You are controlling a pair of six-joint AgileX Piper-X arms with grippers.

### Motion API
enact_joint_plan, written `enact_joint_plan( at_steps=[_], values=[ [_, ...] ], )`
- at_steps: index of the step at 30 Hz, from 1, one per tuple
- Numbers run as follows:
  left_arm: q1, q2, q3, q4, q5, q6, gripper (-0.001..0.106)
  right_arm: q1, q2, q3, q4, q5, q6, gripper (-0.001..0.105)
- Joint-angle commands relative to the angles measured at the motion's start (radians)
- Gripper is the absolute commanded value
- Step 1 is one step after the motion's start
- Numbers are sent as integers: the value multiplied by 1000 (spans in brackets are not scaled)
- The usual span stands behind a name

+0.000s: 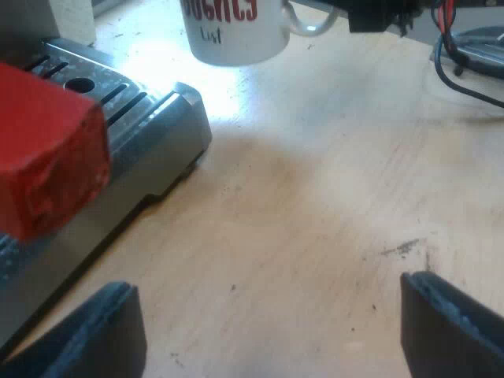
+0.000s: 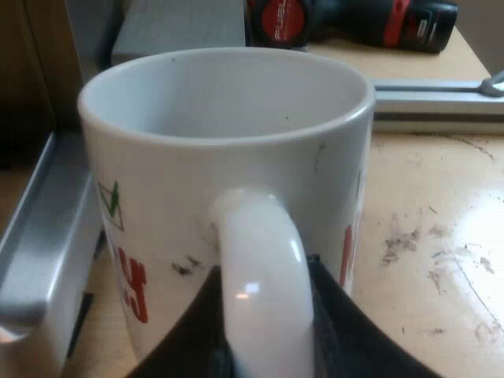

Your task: Remove mug from coffee machine

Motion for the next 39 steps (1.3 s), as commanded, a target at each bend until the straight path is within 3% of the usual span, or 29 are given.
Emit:
enact_joint_plan(
  at_steps=[1, 15, 20, 29, 39],
  values=[
    [-5, 10, -3, -35, 7, -11, 70, -15, 29, -5, -71, -2, -3, 0],
    [-5, 15, -3, -33, 7, -11, 70, -18, 349, 44, -506, -1, -11, 0],
    [-5, 15, -3, -24, 7, -11, 70, -39, 452, 44, -623, 72, -25, 0],
    [-5, 15, -3, -20, 7, -11, 70, -171, 524, 44, -693, -13, -25, 0],
    [-5, 15, -3, -20, 7, -11, 70, -189, 554, 38, -699, -55, -25, 0]
  ],
)
